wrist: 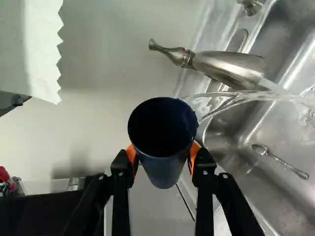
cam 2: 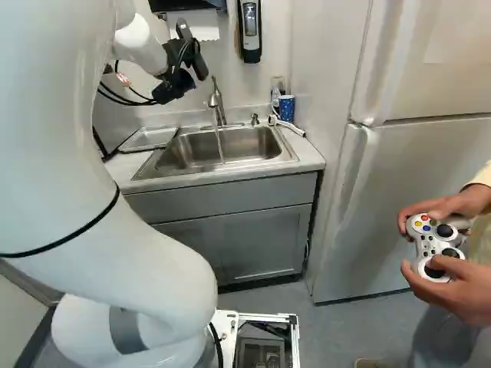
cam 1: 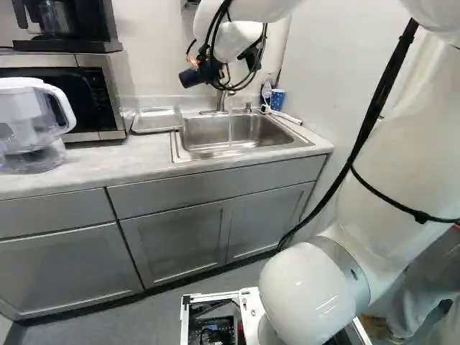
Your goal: Rinse the cup and place it in the tray
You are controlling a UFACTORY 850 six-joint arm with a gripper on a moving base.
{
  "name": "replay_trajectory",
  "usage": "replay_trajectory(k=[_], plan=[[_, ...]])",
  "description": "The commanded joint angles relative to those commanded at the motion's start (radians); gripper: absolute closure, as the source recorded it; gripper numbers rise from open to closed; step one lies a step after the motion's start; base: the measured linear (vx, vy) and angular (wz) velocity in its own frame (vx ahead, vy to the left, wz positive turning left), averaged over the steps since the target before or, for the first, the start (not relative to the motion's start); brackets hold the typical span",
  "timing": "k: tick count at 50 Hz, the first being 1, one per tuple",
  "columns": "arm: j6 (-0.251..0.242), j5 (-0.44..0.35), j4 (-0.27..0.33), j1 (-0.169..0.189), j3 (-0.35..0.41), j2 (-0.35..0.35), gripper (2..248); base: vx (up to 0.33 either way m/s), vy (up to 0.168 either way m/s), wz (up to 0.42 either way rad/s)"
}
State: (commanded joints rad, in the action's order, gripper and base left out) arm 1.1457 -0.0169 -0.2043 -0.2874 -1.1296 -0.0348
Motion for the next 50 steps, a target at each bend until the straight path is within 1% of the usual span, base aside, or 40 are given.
replay_trajectory(k=[50], plan=[[0.526,0.000,0.000,0.000,0.000,0.000,129,0.000,0.000,0.000]])
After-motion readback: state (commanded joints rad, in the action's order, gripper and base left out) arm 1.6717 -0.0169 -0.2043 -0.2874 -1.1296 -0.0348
